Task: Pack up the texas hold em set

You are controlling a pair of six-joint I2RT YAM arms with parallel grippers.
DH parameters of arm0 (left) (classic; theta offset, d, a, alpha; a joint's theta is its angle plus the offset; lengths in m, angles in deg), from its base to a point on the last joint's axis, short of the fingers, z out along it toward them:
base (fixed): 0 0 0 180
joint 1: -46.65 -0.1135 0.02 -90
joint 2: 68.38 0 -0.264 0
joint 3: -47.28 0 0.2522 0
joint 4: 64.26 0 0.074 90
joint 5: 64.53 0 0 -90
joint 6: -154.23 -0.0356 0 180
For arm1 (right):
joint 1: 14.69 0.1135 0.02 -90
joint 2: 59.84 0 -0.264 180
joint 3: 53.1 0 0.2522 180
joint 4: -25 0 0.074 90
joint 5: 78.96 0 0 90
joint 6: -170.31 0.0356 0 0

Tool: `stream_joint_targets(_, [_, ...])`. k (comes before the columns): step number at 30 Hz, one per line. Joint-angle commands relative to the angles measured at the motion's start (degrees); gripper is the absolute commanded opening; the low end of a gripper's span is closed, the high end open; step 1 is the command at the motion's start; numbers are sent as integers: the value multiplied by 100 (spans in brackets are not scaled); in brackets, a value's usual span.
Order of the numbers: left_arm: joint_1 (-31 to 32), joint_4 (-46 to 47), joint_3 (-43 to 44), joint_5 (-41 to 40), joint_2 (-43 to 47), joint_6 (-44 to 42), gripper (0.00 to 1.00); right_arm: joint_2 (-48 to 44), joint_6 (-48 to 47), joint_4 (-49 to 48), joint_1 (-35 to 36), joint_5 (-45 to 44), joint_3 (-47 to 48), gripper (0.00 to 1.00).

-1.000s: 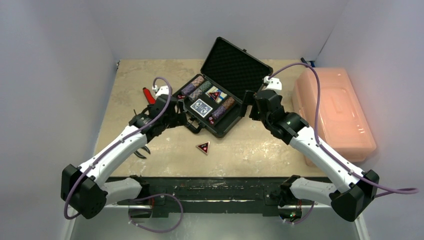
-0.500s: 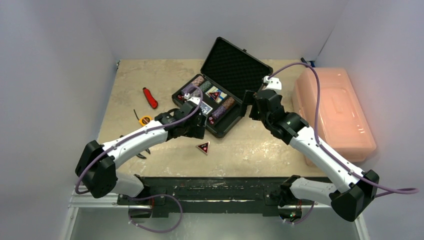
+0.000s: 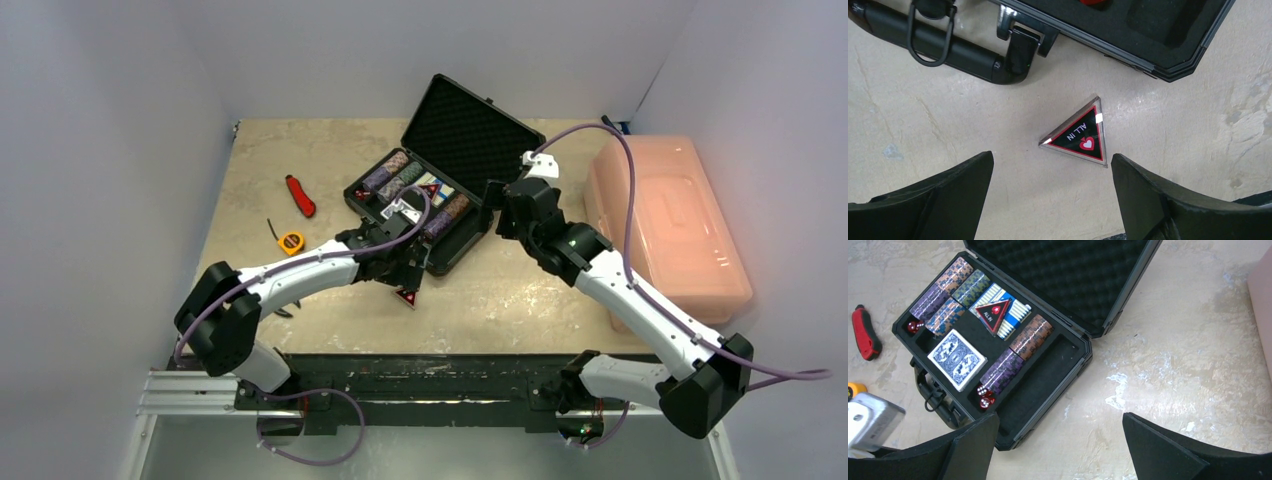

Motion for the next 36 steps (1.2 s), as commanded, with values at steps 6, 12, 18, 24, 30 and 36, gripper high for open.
stream_joint_targets(6, [141,278,140,250,-430,34,89,106,-74,-175,-9,5,245,99])
stream_joint_targets(12, [147,299,153,320,-695,81,89,178,-73,-191,-11,22,254,99])
stream_joint_targets(18, [156,385,112,456,-851,94,89,231,-73,-205,-13,40,262,99])
stream_joint_targets(24, [187,408,113,474,-948,94,89,264,-73,-222,-10,55,249,99])
stream_joint_targets(30, [230,302,184,402,-1039,139,87,272,-73,-229,-13,58,228,99])
stream_joint_targets(36, [261,237,222,338,-1148,190,85,267,-81,-237,-12,66,211,99])
